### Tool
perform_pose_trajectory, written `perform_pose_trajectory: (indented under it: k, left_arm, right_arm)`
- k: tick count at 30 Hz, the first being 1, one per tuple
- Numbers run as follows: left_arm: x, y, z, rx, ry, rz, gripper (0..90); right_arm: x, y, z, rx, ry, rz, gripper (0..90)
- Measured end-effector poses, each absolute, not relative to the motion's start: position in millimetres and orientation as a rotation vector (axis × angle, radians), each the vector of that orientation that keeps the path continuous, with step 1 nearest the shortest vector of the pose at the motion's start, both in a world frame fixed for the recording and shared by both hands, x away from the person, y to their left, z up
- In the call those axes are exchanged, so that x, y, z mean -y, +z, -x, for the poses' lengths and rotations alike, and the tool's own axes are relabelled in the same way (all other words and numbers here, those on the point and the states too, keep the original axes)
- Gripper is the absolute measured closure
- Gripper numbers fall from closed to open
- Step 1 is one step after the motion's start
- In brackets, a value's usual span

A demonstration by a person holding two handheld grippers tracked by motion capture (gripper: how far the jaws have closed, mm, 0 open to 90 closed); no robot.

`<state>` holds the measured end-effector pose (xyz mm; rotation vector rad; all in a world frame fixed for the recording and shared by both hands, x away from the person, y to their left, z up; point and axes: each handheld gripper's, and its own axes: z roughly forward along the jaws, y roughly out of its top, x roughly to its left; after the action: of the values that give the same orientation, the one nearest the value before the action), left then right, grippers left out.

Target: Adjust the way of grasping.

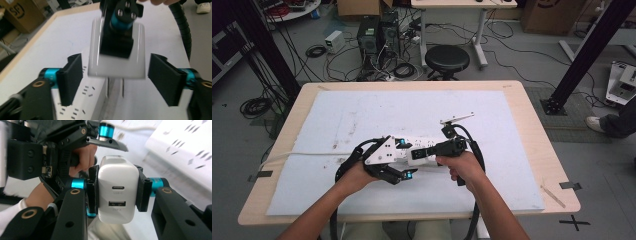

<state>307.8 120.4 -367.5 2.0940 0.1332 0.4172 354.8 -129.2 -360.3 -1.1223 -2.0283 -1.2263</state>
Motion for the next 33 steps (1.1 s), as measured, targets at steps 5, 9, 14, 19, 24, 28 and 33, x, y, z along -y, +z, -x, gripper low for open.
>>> perform_pose_trajectory:
  k: [5,9,14,19,24,28,33]
  left_arm:
    - [-136,-373,-312,-0.235,0.392,-2.085,22.0]
    - [-154,-371,-317,-0.345,0.400,-2.029,21.9]
    - [-173,-371,-322,-0.442,0.395,-1.972,21.9]
    - [-188,-372,-325,-0.515,0.389,-1.944,22.0]
    - [-201,-371,-319,-0.571,0.413,-1.922,22.0]
    - [-210,-370,-314,-0.603,0.434,-1.907,21.9]
    - [-216,-369,-312,-0.625,0.447,-1.889,22.0]
  right_arm:
    - [141,-357,-353,2.075,-1.336,1.183,63.4]
    - [151,-357,-351,2.088,-1.346,1.222,63.4]
    - [165,-355,-350,2.080,-1.380,1.260,63.4]
    - [181,-353,-345,2.078,-1.425,1.299,63.4]
    - [198,-354,-338,2.061,-1.469,1.331,63.4]
    - [206,-353,-334,2.062,-1.485,1.340,63.4]
    - [208,-348,-333,2.097,-1.478,1.336,63.4]
